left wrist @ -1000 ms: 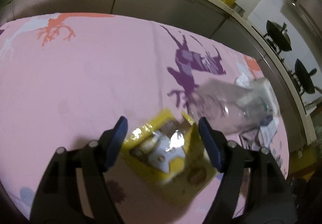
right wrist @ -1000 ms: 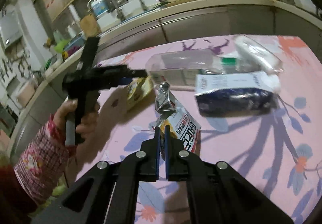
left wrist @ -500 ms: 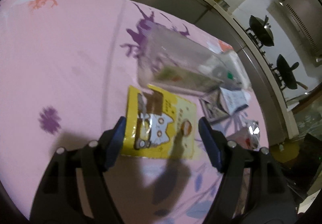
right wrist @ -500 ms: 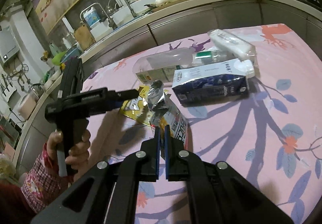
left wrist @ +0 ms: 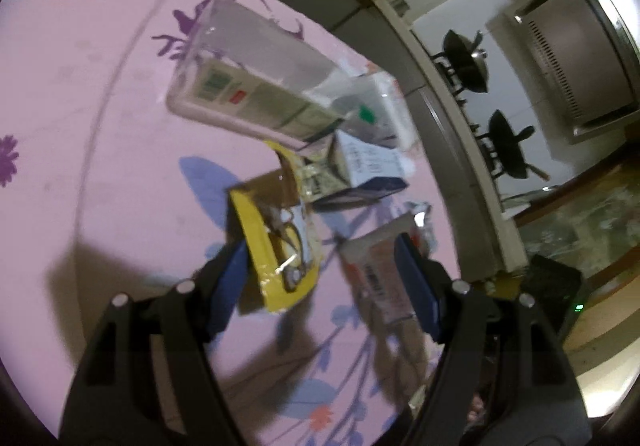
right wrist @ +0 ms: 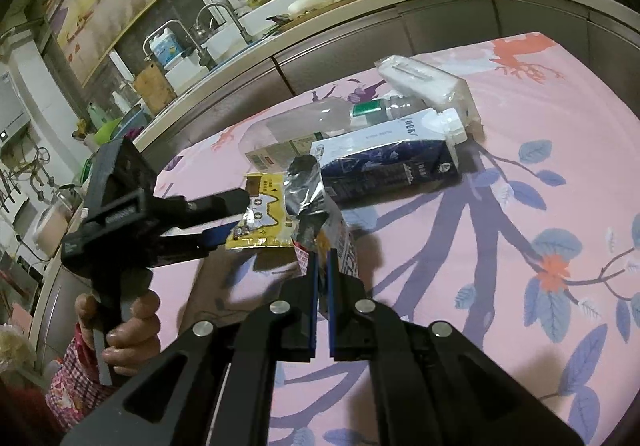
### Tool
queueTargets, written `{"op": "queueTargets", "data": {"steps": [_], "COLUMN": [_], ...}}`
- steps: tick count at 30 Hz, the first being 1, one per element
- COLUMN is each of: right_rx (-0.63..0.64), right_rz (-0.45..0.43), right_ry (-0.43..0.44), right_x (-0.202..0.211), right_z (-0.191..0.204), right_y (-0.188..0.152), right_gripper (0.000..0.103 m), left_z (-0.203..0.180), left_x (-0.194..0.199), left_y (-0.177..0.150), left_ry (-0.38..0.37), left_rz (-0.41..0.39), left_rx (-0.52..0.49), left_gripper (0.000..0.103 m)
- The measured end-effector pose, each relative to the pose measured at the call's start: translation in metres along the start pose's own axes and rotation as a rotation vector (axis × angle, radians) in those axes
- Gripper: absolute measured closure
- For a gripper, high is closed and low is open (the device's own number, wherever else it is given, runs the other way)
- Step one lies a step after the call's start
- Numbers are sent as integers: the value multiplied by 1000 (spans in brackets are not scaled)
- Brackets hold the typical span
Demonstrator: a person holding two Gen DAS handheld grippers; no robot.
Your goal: Collect trash
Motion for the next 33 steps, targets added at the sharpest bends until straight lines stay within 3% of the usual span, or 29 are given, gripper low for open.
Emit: {"op": "queueTargets", "data": {"steps": [4, 9, 23, 24, 25, 26, 28, 33], "right_rx": [-11, -12, -23, -24, -25, -25, -27, -35], "right_rz": [6, 7, 13, 14, 15, 15, 14, 9], "right_ry": [-1, 1, 2, 2, 2, 1, 0, -1], "right_x": [-2, -2, -3, -3, -3, -3, -3, -1], "right_z": [-4, -5, -7, -7, -7, -8, -9, -11], "right_y": [-1, -2, -4, -4, -4, -4, -4, -5], "right_gripper": [101, 101, 101, 101, 101, 101, 101, 101], "left_z": [-8, -17, 2, 1, 1, 0, 1, -1], "left_x": [0, -2, -10, -10, -12, -14, -16, -12], "left_y": [-1, -4, -3, -3, -3, -3, -5, -7], "left_ry": [-57, -71, -5, 2, 9, 15, 29, 48], "left_rz": [4, 13, 14, 12, 14, 20, 26, 10], "left_rx": [14, -3, 45, 41, 35, 31, 24, 2], "left_gripper": [34, 34, 34, 40, 56, 64, 91, 100]}}
Point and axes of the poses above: each gripper's, at about its wrist camera, not at the fingertips, and x roughly against the way its jaws point, z to its left, y to its top, the point moved 3 cm from there along -x, roughly the way its jaws point, and after that the axes turned 4 degrees about -y, right-handed, at the moved point
